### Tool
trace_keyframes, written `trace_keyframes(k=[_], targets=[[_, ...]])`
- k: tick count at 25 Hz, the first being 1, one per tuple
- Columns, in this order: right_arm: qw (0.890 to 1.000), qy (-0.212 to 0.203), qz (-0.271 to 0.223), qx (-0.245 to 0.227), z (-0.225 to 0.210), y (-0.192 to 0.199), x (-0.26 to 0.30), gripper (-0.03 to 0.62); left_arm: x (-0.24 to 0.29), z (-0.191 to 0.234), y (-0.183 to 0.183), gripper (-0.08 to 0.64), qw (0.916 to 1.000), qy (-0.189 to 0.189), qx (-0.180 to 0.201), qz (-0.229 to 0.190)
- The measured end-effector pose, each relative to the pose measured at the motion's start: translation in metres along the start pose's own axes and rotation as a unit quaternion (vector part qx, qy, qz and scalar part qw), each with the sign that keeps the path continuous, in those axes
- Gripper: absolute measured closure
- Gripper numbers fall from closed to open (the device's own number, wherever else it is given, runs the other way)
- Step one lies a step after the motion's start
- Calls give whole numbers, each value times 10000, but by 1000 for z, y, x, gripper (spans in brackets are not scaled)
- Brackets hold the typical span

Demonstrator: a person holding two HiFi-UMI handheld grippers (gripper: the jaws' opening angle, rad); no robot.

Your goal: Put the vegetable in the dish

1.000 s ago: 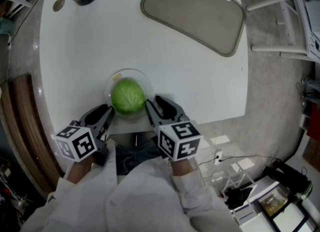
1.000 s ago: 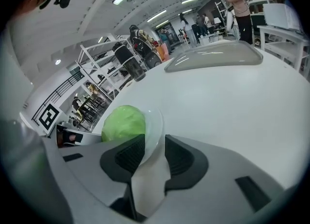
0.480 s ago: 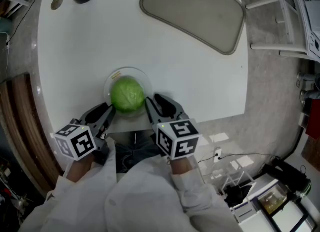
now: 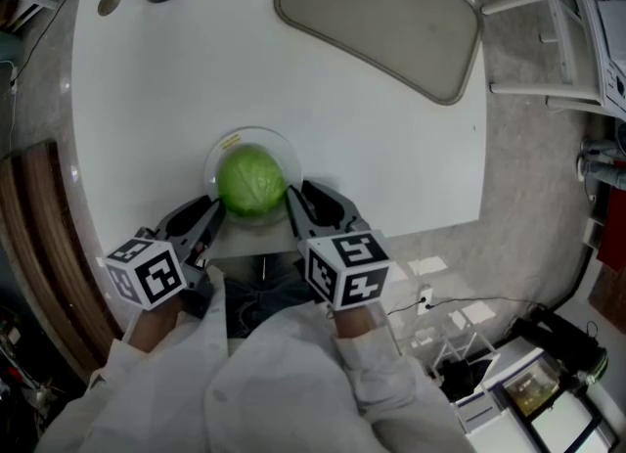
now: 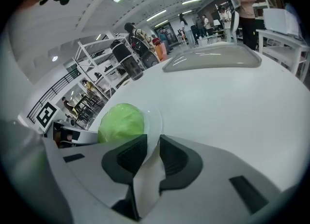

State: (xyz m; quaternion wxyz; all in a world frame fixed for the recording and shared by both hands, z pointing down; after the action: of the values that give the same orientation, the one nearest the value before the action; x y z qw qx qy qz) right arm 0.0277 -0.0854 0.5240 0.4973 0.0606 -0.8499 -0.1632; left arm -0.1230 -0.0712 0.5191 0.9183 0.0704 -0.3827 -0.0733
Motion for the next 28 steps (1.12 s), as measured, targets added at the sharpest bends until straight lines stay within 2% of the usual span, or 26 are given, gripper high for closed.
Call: trace_keyframes(k=[6,10,16,28], targets=[[9999,27,-83,86,-1,0,-1,512,1,1,1,466,9999,41,-99,26],[9999,-47,-76,138,1,-2,-1,517,-2,6,0,502,9997,55,-229,92],[9994,21,-226,260,1,0,-2,525,0,5,-1,505,9998,14,-112,147],[9988,-54,-160,457,3,8,-3,532,-5,5,1,508,9991,-205,192,303]])
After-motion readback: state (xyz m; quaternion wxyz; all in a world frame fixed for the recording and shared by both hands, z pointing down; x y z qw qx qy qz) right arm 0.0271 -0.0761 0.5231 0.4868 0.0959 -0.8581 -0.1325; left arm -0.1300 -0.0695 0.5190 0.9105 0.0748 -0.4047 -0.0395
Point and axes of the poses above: the fingertips, and each gripper's own axes: x forward along the fingers, z to its left, y out of its underside, the point moved 2 cm from there along -x, backward along the fingers, and after that the axes turned 13 degrees about z, right-handed, at the moved point
